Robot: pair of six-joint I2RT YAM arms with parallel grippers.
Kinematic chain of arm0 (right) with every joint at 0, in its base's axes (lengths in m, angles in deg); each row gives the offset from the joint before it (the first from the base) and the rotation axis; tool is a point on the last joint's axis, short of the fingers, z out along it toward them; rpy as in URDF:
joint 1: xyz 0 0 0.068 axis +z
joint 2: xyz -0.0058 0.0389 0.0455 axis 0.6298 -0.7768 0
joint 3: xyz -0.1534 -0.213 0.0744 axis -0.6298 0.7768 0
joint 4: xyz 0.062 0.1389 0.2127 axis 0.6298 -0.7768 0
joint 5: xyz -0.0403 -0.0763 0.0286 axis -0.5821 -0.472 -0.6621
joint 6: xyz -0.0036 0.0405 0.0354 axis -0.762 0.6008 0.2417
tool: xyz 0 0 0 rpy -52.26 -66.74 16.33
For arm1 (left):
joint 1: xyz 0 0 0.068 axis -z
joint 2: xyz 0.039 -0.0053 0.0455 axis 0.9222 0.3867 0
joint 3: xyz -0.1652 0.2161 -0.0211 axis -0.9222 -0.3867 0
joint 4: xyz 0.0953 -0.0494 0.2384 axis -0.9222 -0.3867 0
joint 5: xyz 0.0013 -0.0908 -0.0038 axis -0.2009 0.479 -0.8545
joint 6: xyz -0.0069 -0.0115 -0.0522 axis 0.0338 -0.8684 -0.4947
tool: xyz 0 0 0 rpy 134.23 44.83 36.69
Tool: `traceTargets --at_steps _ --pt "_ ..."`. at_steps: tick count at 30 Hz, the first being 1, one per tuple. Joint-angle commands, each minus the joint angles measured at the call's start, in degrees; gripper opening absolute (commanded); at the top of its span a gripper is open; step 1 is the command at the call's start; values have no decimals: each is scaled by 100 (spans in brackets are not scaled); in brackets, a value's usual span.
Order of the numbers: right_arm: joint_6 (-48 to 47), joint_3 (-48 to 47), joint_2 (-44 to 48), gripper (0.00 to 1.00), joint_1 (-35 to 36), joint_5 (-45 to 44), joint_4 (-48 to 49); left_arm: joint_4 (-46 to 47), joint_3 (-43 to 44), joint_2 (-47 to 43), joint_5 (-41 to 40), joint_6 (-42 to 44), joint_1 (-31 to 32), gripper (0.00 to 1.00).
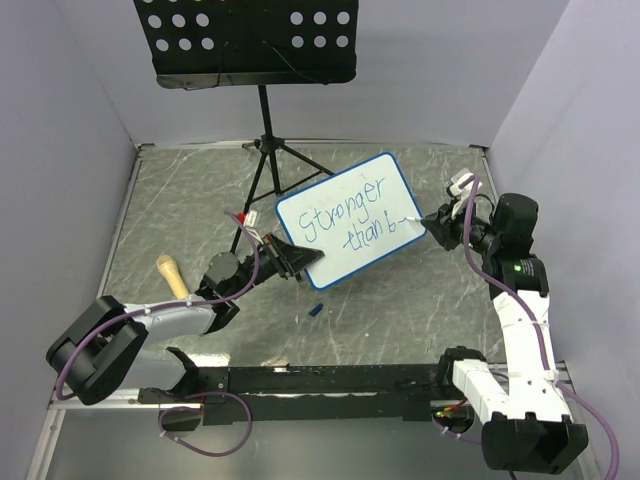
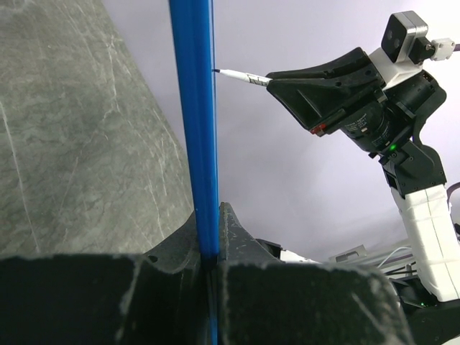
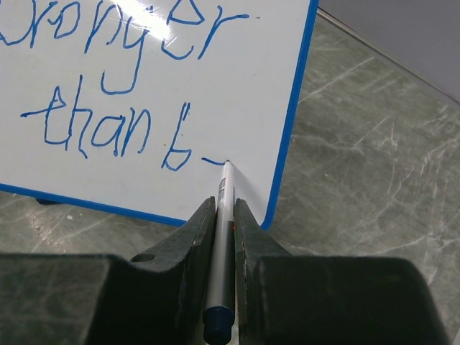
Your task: Write a sentence on the whiteboard
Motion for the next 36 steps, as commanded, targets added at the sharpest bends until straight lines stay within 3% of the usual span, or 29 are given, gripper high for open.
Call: traceTargets --at_steps 1,21,36 --pt "81 -213 -67 0 -39 122 213 1192 234 -77 258 -139 9 1" --pt "-226 -55 3 0 -30 632 -454 1105 244 -103 65 -104 9 1" --pt "-271 51 153 0 -48 175 -473 1016 120 -278 -67 -78 -8 1"
